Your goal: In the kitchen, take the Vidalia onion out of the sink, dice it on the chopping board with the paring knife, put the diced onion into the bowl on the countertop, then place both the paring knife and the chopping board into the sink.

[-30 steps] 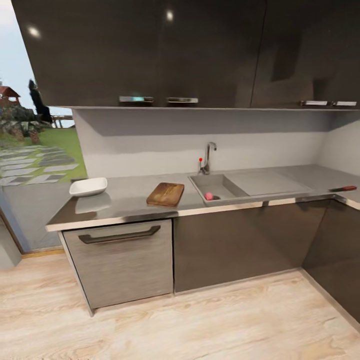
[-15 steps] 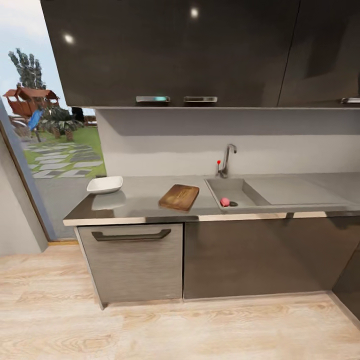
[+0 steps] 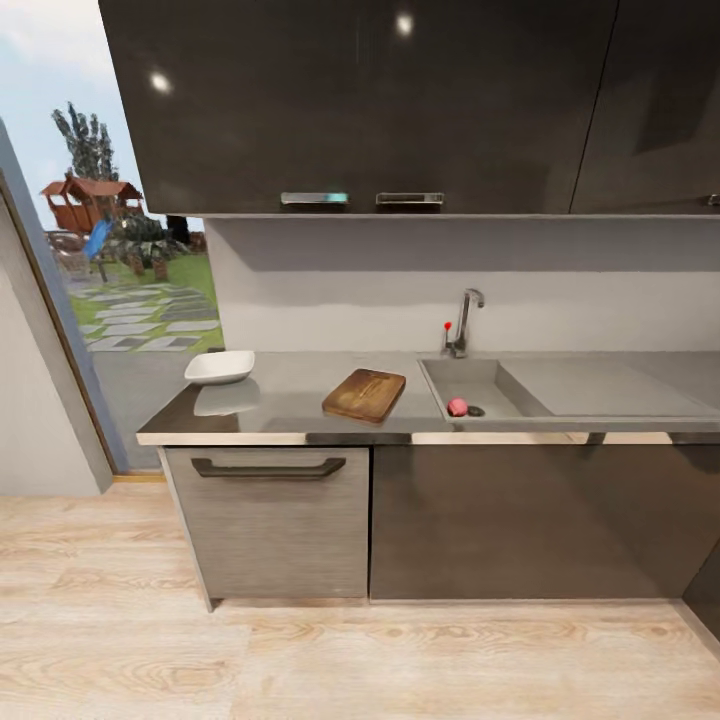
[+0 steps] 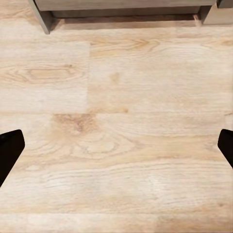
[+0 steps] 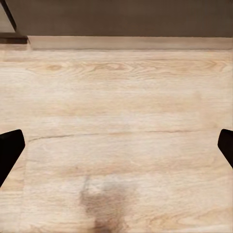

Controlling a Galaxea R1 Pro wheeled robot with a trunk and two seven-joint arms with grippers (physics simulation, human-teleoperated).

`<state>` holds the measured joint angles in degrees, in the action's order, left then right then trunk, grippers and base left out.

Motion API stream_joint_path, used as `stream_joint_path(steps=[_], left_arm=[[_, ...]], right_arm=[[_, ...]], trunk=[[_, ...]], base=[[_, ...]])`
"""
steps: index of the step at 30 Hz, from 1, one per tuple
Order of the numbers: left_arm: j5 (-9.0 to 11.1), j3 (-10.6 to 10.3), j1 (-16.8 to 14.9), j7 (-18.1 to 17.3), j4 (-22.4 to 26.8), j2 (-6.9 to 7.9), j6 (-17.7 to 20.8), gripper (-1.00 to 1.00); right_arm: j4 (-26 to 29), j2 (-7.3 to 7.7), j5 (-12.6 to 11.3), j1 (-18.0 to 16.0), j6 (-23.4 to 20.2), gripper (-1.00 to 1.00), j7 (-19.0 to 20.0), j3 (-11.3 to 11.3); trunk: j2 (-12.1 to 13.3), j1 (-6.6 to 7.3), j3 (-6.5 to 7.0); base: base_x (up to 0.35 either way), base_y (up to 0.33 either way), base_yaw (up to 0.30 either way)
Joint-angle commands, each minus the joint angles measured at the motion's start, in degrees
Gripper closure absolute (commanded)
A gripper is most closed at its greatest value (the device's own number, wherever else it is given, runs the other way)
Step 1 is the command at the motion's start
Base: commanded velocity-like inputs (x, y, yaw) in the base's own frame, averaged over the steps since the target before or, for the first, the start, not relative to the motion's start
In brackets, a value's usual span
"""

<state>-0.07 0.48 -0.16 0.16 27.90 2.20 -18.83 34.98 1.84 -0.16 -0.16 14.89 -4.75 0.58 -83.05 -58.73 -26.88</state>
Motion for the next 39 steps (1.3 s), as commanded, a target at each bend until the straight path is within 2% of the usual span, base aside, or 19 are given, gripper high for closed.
stream_joint_path(steps=[1, 39], left_arm=[[-0.01, 0.05, -0.02, 0.02, -0.01, -0.01, -0.15, -1.0], [-0.01, 0.14, -0.02, 0.02, 0.05, 0.0, -0.15, -1.0]], right_arm=[[0.0, 0.0, -0.01, -0.02, 0.14, -1.0, -0.15, -0.04], [0.0, 0.06, -0.01, -0.02, 0.14, -1.0, -0.15, -0.01]], trunk=[[-0.03, 0.0, -0.05], [15.21, 8.35, 6.77]], base=[[0.0, -0.004, 0.002], [0.0, 0.0, 0.0]])
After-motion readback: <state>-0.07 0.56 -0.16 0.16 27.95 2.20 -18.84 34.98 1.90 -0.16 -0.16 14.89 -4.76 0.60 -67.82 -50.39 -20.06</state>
